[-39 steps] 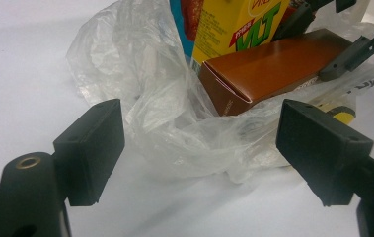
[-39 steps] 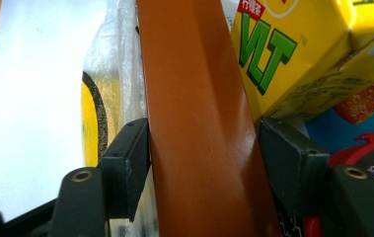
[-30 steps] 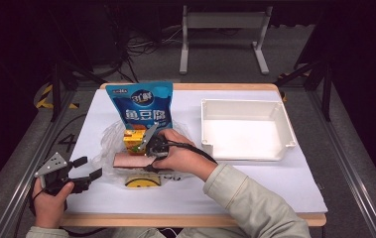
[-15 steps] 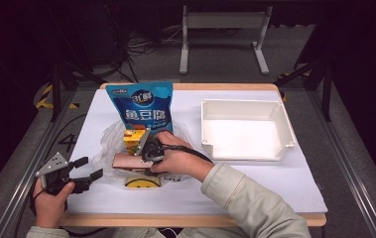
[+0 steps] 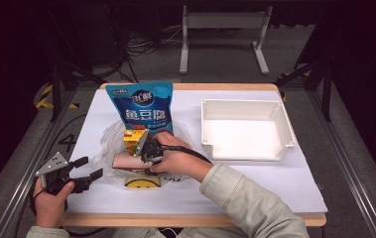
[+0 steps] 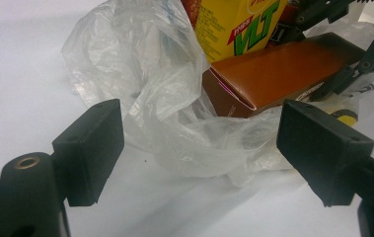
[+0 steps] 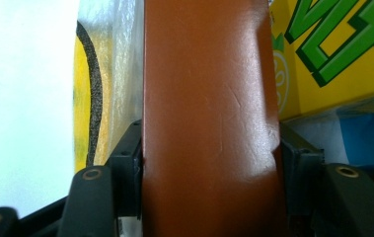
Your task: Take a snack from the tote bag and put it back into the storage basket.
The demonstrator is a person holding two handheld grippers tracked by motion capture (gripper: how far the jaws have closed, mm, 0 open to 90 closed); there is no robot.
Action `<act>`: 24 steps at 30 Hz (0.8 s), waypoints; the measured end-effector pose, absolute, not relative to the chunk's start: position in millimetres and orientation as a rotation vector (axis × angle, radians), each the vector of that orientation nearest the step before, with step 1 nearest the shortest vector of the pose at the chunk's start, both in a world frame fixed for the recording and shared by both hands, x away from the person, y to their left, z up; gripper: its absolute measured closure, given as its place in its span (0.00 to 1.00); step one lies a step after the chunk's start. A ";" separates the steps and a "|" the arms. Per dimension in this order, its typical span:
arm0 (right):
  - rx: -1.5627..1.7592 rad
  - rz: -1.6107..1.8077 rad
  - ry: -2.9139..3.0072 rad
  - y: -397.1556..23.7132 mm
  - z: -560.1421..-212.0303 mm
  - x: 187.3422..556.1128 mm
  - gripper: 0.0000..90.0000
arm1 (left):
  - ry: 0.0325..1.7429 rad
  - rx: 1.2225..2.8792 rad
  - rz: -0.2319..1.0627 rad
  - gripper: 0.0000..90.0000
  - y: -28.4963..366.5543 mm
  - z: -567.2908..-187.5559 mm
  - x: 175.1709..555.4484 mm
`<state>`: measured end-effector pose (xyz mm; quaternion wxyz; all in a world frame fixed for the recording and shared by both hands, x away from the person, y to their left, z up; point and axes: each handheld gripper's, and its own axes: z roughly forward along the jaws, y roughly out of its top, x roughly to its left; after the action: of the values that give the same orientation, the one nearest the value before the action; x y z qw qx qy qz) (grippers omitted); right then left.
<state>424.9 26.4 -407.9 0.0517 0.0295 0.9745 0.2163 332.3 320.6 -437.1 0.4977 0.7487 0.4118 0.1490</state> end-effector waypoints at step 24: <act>0.067 0.811 2.852 15.8 -384.0 422.6 0.47 | 0.970 1.856 0.328 0.23 316.4 -440.1 335.7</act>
<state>422.6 15.8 -384.0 0.0880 0.0225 0.9579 0.2724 335.7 316.4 -440.1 0.4888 0.7638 0.3993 0.1351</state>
